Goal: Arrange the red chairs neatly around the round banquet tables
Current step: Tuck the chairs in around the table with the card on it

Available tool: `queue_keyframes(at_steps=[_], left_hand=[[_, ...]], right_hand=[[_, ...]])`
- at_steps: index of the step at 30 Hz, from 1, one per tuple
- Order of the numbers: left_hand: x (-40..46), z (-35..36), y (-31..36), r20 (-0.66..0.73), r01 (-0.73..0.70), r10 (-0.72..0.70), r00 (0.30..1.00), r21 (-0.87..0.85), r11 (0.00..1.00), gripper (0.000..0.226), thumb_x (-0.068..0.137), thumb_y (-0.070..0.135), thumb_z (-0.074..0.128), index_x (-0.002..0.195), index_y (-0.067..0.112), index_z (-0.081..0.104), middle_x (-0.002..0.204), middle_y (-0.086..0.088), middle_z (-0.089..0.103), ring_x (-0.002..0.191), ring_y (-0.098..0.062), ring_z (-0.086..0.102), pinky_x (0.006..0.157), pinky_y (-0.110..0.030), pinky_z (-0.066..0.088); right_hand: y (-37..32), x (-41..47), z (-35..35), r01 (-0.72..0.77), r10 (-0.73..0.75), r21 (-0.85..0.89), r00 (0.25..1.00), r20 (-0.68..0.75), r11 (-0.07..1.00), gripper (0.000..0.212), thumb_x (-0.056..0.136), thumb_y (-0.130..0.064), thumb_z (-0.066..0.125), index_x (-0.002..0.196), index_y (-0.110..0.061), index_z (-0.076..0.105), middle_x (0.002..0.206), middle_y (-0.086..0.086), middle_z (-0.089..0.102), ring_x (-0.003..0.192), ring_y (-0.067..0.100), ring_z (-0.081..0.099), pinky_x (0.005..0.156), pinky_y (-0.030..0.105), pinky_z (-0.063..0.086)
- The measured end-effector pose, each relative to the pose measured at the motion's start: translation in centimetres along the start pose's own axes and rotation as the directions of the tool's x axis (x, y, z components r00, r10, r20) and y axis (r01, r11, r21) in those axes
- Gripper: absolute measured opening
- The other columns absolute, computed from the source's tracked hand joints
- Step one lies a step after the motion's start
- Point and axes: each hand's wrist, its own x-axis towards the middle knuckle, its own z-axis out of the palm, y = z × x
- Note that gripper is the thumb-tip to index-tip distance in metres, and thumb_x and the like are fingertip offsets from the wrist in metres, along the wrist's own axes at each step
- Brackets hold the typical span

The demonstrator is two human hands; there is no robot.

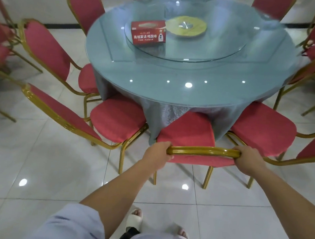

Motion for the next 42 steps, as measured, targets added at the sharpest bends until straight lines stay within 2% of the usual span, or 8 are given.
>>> queue_keyframes(at_steps=[4,9,16,19,22,26,36,42], left_hand=[[-0.9,0.1,0.0,0.028,-0.045,0.042,0.999,0.126,0.991,0.007,0.088,0.022,0.059,0.087,0.022,0.052,0.085,-0.001,0.059,0.08,-0.024,0.057,0.066,-0.027,0.036],[-1.8,-0.5,0.3,0.072,-0.073,0.063,0.995,0.144,0.987,0.011,0.084,0.015,0.061,0.094,0.016,0.061,0.084,-0.003,0.06,0.083,-0.027,0.059,0.068,-0.03,0.043],[-2.6,1.0,0.3,0.069,-0.051,0.041,0.997,0.15,0.987,0.009,0.089,0.022,0.061,0.09,0.026,0.054,0.088,-0.001,0.064,0.085,-0.023,0.061,0.071,-0.029,0.045],[-2.9,1.6,0.0,0.048,-0.04,0.032,0.998,0.164,0.986,0.005,0.09,0.024,0.058,0.094,0.025,0.055,0.087,0.0,0.063,0.083,-0.021,0.06,0.067,-0.028,0.042],[-3.2,2.1,-0.1,0.029,-0.024,0.02,0.999,0.173,0.985,0.016,0.092,0.025,0.054,0.108,0.026,0.058,0.093,0.001,0.066,0.088,-0.021,0.062,0.075,-0.036,0.052],[-3.5,2.6,-0.1,0.013,0.007,-0.009,1.0,0.129,0.992,0.01,0.094,0.025,0.052,0.102,0.029,0.057,0.089,0.005,0.065,0.086,-0.018,0.062,0.077,-0.041,0.056],[-3.8,2.4,0.8,0.052,0.098,-0.098,0.994,0.006,0.995,0.015,0.09,0.021,0.059,0.103,0.029,0.059,0.087,0.004,0.064,0.086,-0.019,0.063,0.081,-0.04,0.057],[-4.7,2.5,3.7,0.028,0.139,-0.138,0.99,-0.051,0.989,0.025,0.082,0.037,0.061,0.106,0.031,0.059,0.095,0.005,0.066,0.092,-0.017,0.064,0.088,-0.042,0.056]], right_hand=[[0.5,-1.3,-0.1,0.037,-0.035,-0.032,0.997,0.064,0.999,0.023,0.079,-0.008,0.053,0.071,-0.024,0.067,0.067,-0.003,0.064,0.063,0.015,0.059,0.056,0.032,0.051],[0.5,-2.2,-0.6,0.074,-0.058,-0.13,0.991,0.123,0.989,0.024,0.083,-0.014,0.051,0.076,-0.029,0.069,0.073,-0.005,0.066,0.068,0.012,0.061,0.051,0.026,0.041],[1.1,-3.3,0.3,0.043,-0.039,-0.052,0.997,0.061,0.998,0.024,0.081,-0.009,0.051,0.07,-0.024,0.066,0.068,-0.006,0.064,0.065,0.011,0.059,0.05,0.025,0.038],[1.6,-2.7,1.1,0.02,-0.021,0.018,0.998,0.051,1.0,0.024,0.078,-0.012,0.05,0.067,-0.03,0.063,0.067,-0.008,0.063,0.068,0.013,0.061,0.062,0.032,0.053],[1.9,-2.9,1.4,0.033,-0.036,0.079,0.998,0.042,0.996,0.022,0.08,-0.015,0.055,0.077,-0.037,0.059,0.083,-0.012,0.061,0.087,0.017,0.06,0.08,0.042,0.053],[2.1,-3.6,1.6,0.061,-0.072,0.157,0.995,0.062,0.986,0.056,0.077,-0.03,0.069,0.127,-0.044,0.05,0.129,-0.011,0.047,0.124,0.023,0.041,0.1,0.048,0.038],[2.2,-3.9,1.2,0.078,-0.096,0.263,0.994,0.059,0.962,0.061,0.072,-0.036,0.071,0.128,-0.047,0.05,0.136,-0.01,0.043,0.128,0.02,0.036,0.104,0.049,0.029],[4.5,-6.1,1.3,0.207,-0.23,0.303,0.972,0.041,0.93,0.085,0.071,-0.059,0.059,0.147,-0.046,0.025,0.158,-0.012,0.021,0.146,0.02,0.017,0.117,0.052,0.02]])
